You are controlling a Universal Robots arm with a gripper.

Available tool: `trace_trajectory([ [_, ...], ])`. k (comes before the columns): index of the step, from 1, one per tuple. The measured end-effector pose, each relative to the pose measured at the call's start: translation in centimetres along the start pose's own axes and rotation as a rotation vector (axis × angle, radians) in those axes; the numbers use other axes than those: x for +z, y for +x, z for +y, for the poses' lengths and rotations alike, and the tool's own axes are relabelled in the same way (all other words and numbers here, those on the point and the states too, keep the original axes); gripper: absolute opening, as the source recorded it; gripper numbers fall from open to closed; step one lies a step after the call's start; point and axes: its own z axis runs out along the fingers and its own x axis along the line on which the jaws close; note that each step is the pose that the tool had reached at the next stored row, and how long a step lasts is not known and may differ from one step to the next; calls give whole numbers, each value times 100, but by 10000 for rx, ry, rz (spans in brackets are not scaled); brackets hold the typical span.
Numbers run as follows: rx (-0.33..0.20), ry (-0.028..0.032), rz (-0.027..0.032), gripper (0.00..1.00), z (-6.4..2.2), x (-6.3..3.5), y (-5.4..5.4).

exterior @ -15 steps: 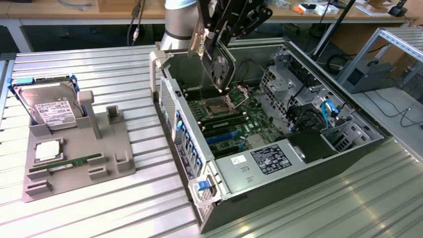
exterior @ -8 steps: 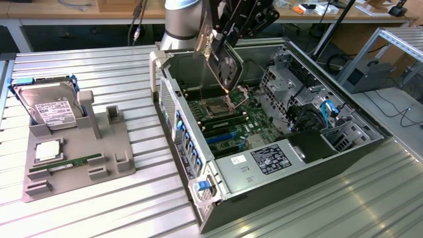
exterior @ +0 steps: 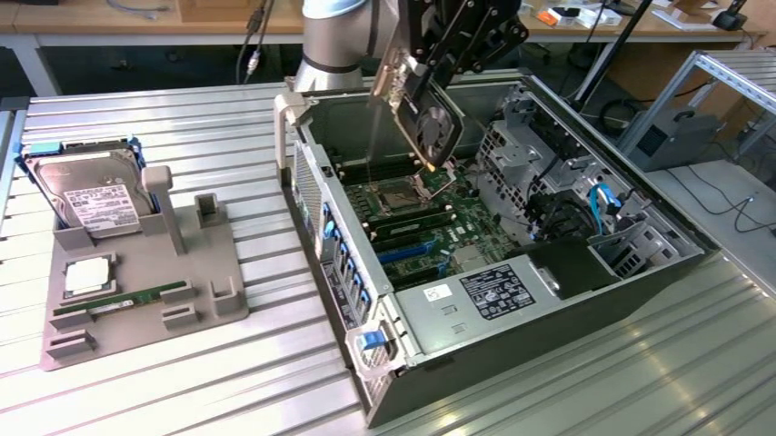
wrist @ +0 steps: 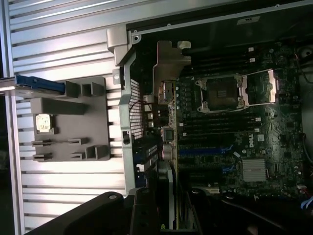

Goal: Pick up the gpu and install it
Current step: 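Pick up the gpu and move the gpu toward the slot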

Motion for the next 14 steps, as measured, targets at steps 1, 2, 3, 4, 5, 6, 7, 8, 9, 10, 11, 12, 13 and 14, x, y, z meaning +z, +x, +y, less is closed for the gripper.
trace_trajectory([
  [1, 2, 2, 34, 28, -1, -2, -35],
  [2, 5, 5, 66, 28, -1, -4, -65],
  [3, 6, 8, 91, 28, -1, -4, -89],
  [4, 7, 7, 118, 28, -2, 3, -104],
  [5, 13, 14, 174, 28, -3, 19, -120],
  [6, 19, 17, 240, 28, -4, 50, -140],
  [7, 23, 21, 297, 28, -5, 78, -158],
  [8, 27, 27, 355, 28, -6, 104, -178],
  [9, 28, 29, 390, 28, -6, 120, -190],
  [10, 31, 32, 426, 28, -6, 137, -202],
  [11, 33, 34, 467, 28, -7, 160, -217],
  [12, 36, 37, 499, 28, -8, 177, -229],
  [13, 37, 39, 533, 28, -9, 197, -242],
  [14, 40, 42, 550, 28, -9, 207, -249],
])
